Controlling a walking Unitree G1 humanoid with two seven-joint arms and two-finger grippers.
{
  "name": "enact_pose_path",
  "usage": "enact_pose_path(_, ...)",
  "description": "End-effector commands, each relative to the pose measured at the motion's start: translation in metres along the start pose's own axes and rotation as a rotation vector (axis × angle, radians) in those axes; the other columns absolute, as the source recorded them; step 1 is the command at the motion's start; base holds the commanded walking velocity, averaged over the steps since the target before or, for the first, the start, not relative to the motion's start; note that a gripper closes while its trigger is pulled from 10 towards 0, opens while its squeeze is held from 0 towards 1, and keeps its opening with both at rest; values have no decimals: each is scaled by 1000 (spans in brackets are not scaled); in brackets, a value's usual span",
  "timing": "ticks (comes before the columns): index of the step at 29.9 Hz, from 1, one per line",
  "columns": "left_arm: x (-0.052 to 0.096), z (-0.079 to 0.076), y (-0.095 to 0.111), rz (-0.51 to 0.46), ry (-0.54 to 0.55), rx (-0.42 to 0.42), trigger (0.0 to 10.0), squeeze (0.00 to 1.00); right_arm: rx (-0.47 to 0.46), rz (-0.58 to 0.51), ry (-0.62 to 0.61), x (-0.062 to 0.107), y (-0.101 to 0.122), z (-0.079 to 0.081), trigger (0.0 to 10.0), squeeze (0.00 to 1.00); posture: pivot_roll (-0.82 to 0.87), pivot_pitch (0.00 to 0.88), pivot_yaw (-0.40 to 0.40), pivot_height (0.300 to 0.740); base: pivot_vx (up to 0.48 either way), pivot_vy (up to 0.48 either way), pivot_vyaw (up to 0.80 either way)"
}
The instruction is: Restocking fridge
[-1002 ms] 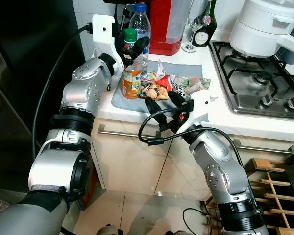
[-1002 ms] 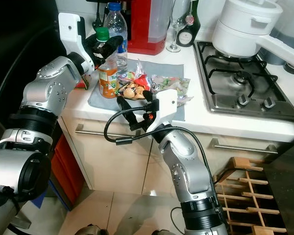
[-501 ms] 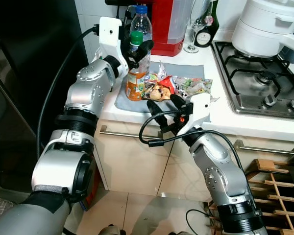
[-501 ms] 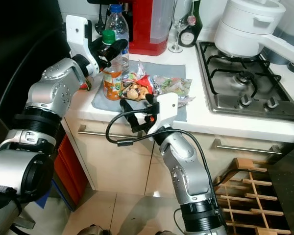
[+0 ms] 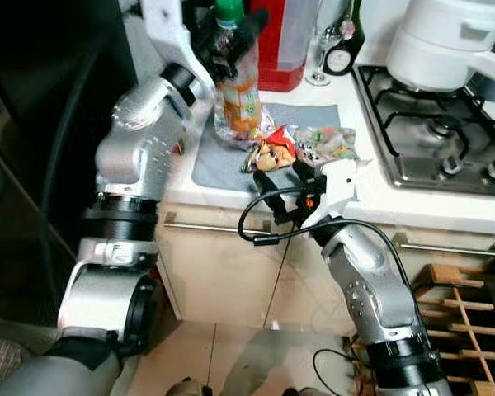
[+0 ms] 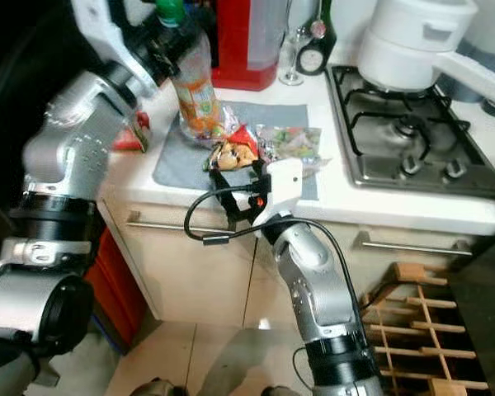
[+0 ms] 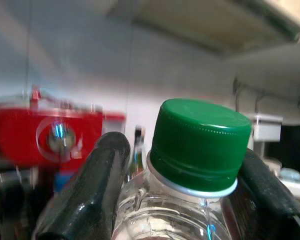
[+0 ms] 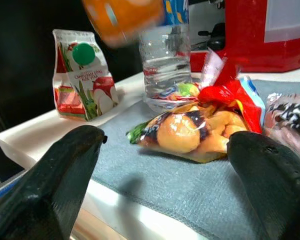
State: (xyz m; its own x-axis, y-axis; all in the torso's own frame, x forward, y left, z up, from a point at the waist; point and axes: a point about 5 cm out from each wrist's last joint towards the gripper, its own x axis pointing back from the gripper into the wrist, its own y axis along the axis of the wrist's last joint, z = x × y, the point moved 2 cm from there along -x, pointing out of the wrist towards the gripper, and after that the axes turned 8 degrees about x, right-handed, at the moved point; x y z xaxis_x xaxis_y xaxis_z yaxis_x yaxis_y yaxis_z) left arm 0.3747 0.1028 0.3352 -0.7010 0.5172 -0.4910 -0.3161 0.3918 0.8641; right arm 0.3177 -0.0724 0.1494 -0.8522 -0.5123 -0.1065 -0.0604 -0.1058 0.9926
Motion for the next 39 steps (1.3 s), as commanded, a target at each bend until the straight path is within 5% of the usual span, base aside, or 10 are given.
enact_pose_path(1,7,3,0,4,11,-3,0,0,21,-29,3,-7,8,-2,10000,0,23,0,-7,740,0,0,0)
enact_pose_path(11,27,-5,26,-44,5,-85,0,0,65,-62,-75,-12,11,-13,10000,0,35,0,11,740,0,0,0)
enact_pose_path(15,38,-31,26,-36,-63,-135,0,0,106,-105,-288,-6,22,-47,10000,0,40,0,13,740,0,0,0)
enact_pose_path(17,52,-27,-3,61,-23,-158,0,0,115,-87,-402,5,14,-68,10000,0,65,0,-6,740,0,0,0)
enact_pose_path(18,55,-21,-9,77,11,-170,1961,0,132,-87,-404,6,14,-67,10000,0,67,0,-10,740,0,0,0)
enact_pose_path(19,58,-18,-12,84,30,-178,1961,0,145,-89,-400,7,14,-66,10000,0,67,0,-10,740,0,0,0)
enact_pose_path(20,60,-13,-16,95,58,-190,8784,0,169,-91,-396,7,15,-65,10000,0,68,0,-10,740,0,0,0)
enact_pose_path(21,64,-8,-20,97,90,-196,10000,0,192,-94,-392,7,15,-64,10000,0,68,0,-10,740,0,0,0)
enact_pose_path(26,82,15,-32,93,253,-218,10000,0,284,-123,-479,9,23,-70,10000,0,64,0,-6,740,0,0,0)
enact_pose_path(39,72,4,-41,69,228,-224,10000,0,469,-119,-618,21,27,-82,10000,0,30,0,-26,740,-365,0,0)
